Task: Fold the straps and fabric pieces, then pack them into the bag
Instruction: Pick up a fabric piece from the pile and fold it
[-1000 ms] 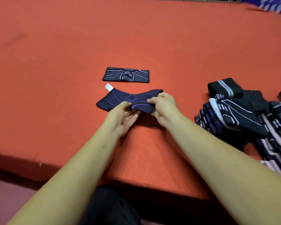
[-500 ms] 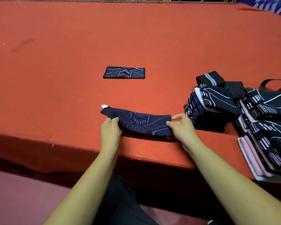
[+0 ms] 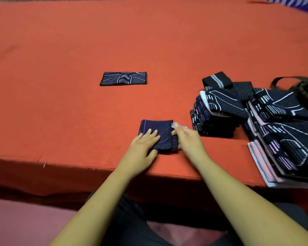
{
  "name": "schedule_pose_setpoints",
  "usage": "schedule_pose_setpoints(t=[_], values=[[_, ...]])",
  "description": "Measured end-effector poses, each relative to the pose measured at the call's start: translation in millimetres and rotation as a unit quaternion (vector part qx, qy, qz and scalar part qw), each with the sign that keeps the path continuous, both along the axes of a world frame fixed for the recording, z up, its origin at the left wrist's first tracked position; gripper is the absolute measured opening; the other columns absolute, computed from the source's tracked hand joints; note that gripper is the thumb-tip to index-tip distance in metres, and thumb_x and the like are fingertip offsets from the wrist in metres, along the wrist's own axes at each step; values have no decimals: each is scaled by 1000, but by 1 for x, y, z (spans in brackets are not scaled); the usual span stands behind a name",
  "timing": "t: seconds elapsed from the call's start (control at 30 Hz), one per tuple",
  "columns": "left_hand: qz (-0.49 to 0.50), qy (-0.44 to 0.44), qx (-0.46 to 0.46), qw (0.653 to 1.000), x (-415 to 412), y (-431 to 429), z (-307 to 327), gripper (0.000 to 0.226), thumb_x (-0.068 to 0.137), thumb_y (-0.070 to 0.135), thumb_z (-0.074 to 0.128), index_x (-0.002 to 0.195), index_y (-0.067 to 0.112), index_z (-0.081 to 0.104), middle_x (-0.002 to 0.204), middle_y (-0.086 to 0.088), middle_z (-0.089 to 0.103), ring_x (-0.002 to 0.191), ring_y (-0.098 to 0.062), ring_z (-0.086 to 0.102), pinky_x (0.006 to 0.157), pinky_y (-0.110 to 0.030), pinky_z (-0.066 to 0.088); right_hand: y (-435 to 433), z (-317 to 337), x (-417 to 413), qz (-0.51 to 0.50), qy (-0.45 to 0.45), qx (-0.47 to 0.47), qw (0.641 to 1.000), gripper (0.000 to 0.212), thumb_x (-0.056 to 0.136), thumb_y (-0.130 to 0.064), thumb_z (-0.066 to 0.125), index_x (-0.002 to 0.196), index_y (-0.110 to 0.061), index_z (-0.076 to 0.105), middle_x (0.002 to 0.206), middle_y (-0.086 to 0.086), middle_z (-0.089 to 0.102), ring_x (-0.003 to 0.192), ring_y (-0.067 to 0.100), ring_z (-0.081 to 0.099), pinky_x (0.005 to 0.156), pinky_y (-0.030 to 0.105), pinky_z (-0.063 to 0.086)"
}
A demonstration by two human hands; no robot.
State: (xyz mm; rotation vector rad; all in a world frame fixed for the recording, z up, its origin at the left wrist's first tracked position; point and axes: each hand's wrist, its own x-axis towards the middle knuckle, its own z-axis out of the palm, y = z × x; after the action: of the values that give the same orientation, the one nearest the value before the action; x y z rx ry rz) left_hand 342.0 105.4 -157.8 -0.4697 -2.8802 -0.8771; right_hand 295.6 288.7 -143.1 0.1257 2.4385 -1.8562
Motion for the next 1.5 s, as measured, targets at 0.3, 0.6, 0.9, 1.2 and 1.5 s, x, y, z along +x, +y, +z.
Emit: schedule_pose_setpoints(t=[0.3,0.6,0.9,1.2,1.5], values=[[41,-8,118,992,0,2,7,63,89,50,56,142,17,52,149,12,40,144,1,22,118,-18,13,-7,3,-4,-16,30,122,992,21,91,-20,55,76,-8,59,67,-4,57,69,17,51,58,30,35],[69,3,-102,992,-5,12,0,66,96,47,22,156,18,24,164,7,15,152,-11,4,122,-30,5,-12,5,-14,-84,-16,64,994,24,87,-24,61,72,-7,55,68,1,57,61,16,50,61,32,37],[116,14,71,991,-6,10,2,58,98,43,46,151,21,36,158,6,34,147,-11,27,120,-35,23,-23,49,-11,37,102,152,982,38,93,-29,62,68,-1,55,64,9,54,62,20,46,62,37,36],[177,-78,572,797,-22,66,81,25,92,32,60,115,23,64,113,-3,72,101,-21,68,93,-46,52,30,137,3,32,148,67,986,34,101,-34,50,84,-6,58,73,1,51,68,13,46,65,32,38],[20,-189,572,798,-40,200,147,18,97,9,52,112,7,63,102,-14,71,87,-27,69,86,-49,56,186,164,-4,-136,109,85,981,35,87,-43,58,65,-17,57,66,7,54,64,21,51,64,47,48]])
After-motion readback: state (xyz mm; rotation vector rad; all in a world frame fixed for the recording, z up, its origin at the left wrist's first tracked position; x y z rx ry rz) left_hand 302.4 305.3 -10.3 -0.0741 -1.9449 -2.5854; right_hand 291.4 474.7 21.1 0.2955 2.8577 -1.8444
